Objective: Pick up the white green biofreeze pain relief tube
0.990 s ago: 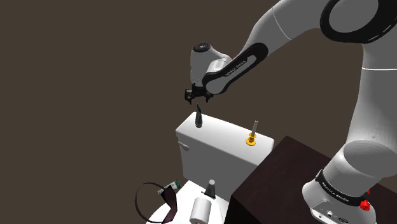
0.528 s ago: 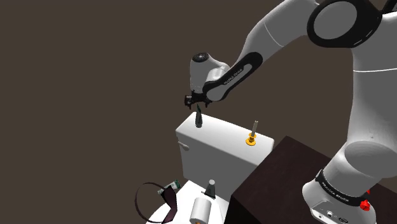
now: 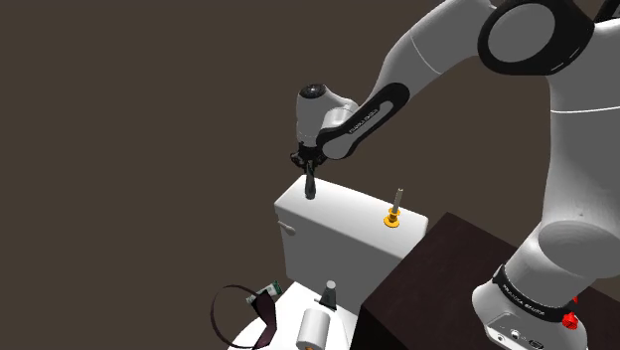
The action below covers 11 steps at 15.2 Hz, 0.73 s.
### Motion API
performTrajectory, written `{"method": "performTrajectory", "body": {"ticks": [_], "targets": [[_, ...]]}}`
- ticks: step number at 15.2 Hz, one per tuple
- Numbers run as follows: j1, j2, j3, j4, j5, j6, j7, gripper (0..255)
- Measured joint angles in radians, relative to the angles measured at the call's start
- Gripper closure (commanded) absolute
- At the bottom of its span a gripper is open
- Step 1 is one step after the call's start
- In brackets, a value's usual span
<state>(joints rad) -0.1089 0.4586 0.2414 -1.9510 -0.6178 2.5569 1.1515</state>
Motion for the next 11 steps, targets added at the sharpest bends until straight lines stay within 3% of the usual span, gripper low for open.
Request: {"method": "performTrajectory", "body": {"ticks": [11], "targets": [[-0.021,-0.062,0.028,-0.001,0.052,-0.055,-0.051,255]]}}
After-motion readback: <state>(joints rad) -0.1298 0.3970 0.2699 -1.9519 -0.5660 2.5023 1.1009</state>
